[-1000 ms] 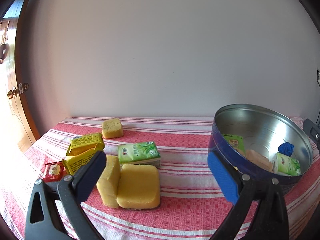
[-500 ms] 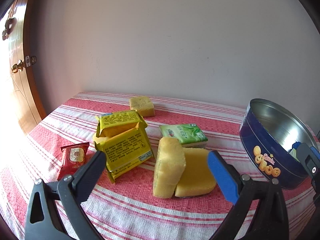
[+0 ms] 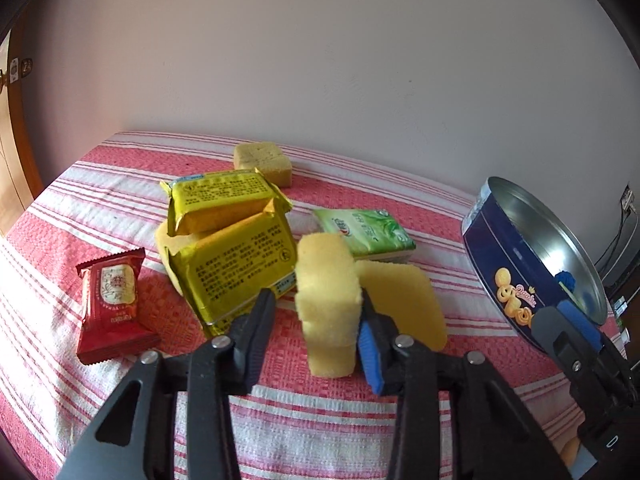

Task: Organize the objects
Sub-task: 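Grasp the large yellow sponge with the right gripper while the left gripper grasps the small sponge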

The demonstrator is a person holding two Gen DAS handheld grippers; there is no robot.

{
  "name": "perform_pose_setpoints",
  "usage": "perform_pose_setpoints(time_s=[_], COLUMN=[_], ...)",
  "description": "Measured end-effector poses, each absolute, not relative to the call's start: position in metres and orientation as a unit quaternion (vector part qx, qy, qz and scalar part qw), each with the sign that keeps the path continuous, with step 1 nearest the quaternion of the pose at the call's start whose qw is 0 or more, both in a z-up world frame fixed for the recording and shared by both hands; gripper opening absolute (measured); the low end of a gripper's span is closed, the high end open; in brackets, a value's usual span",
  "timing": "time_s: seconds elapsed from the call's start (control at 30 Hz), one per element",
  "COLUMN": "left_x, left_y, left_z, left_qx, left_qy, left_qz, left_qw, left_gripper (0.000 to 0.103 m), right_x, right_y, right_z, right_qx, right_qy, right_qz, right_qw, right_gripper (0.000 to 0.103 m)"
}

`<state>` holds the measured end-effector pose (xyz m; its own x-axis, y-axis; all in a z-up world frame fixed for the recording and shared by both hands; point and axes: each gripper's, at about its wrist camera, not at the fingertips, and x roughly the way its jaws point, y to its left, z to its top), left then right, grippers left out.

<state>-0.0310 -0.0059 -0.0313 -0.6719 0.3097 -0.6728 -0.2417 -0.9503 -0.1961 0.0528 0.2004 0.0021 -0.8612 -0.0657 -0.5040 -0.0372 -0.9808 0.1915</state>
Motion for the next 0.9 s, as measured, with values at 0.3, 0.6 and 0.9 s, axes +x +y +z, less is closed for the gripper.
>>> perform_pose_setpoints(time_s=[0.3,0.6,0.9], left_x=[-0.026,-0.005,-0.011], left_y=[-0.012,-0.059,-0.062], left_z=[-0.026,0.006,-0.001], left_qx=[-0.358,-0.253,-0.274], left_qy=[-0.049,-0.058,-0.055], left_qz=[0.919,0.965,0.960], left_qw=[0.157,0.042,0.022], left_gripper=[0.020,0.020,0.020], right_x=[0.036,0.005,-0.034], right_y=[0.190,0.151,0.122], right_z=[-0.007,-0.016,-0.034], right_qx=[0.298,0.338,0.410], right_qy=[-0.109,-0.093,-0.070], right_qz=[-0.948,-0.935,-0.909], right_qw=[0.031,0.055,0.032], right_gripper=[0.085,0.085,0.062])
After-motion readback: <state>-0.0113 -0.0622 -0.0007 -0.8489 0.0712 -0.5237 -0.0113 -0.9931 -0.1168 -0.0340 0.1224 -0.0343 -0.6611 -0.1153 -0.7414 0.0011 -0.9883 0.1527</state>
